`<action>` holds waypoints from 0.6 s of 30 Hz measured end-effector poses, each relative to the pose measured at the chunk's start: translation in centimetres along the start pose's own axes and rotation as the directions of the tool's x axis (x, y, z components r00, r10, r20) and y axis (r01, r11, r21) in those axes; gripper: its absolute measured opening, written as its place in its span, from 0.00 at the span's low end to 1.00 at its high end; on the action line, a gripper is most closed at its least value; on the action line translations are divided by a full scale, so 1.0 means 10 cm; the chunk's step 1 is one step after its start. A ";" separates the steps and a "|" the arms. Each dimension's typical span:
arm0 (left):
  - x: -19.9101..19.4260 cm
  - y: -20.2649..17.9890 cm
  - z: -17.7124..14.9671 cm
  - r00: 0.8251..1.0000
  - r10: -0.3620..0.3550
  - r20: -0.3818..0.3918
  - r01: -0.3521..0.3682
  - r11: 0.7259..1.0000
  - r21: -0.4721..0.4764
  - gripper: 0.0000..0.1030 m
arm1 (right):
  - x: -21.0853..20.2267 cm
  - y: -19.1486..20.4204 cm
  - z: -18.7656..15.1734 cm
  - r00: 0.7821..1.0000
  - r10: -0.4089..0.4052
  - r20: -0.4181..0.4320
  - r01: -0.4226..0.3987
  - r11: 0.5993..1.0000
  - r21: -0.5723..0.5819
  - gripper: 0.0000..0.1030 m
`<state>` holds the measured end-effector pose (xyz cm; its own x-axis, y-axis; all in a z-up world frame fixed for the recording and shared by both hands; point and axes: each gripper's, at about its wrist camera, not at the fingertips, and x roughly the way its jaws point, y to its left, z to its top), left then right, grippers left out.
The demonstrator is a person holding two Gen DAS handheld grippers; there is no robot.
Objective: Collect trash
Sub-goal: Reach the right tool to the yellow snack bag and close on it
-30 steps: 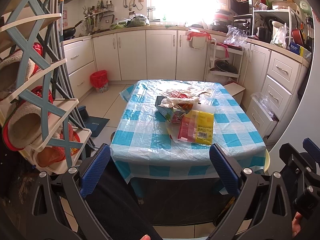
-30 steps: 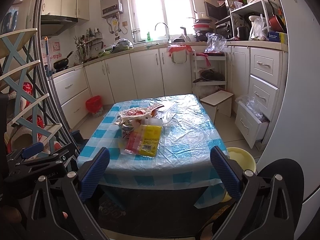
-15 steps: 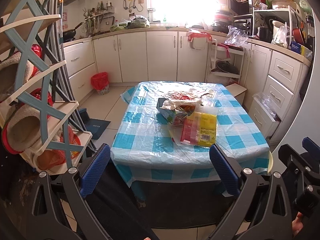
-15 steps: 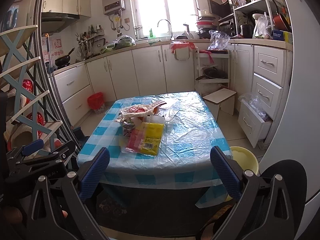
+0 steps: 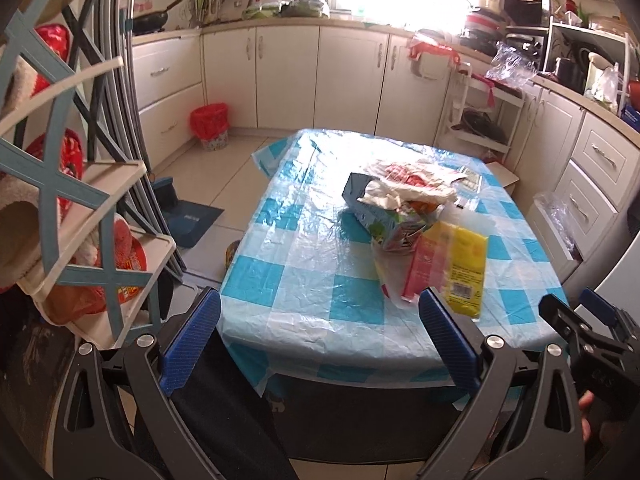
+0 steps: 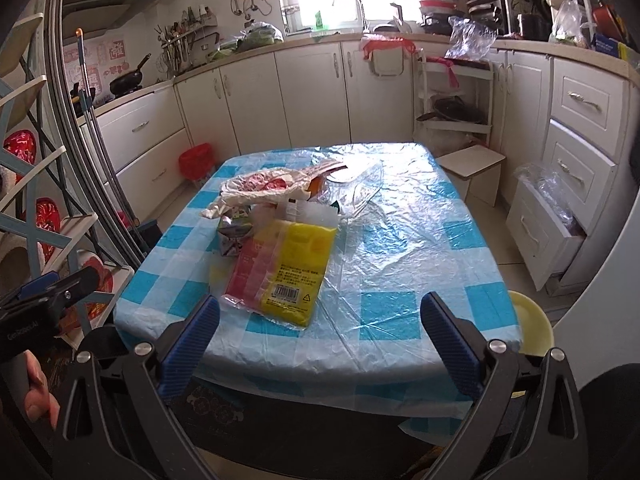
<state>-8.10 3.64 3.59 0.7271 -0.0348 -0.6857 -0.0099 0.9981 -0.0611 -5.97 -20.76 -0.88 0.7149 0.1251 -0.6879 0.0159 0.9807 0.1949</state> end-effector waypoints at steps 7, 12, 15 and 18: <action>0.33 -0.03 -0.04 0.998 0.000 -0.063 -0.001 1.000 -0.014 0.92 | 0.55 -0.25 0.26 0.996 0.074 -0.057 -0.071 0.996 0.062 0.94; 0.44 -0.08 -0.02 0.997 -0.006 -0.082 0.005 1.000 -0.008 0.92 | 0.86 -0.29 0.40 0.990 0.101 -0.097 -0.095 0.993 0.065 0.94; 0.49 -0.08 -0.01 0.996 -0.003 -0.095 0.003 1.000 -0.007 0.92 | 1.01 -0.28 0.42 0.983 0.129 -0.128 -0.120 0.990 0.070 0.90; 0.55 -0.07 -0.02 0.994 -0.002 -0.106 0.001 1.000 -0.014 0.92 | 1.10 -0.21 0.39 0.974 0.167 -0.150 -0.160 0.985 0.057 0.79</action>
<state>-4.25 2.73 -0.25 0.6502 -0.0422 -0.7586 -0.0191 0.9972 -0.0718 4.60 -22.05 -6.10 0.5942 0.3087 -0.7427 -0.0588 0.9376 0.3426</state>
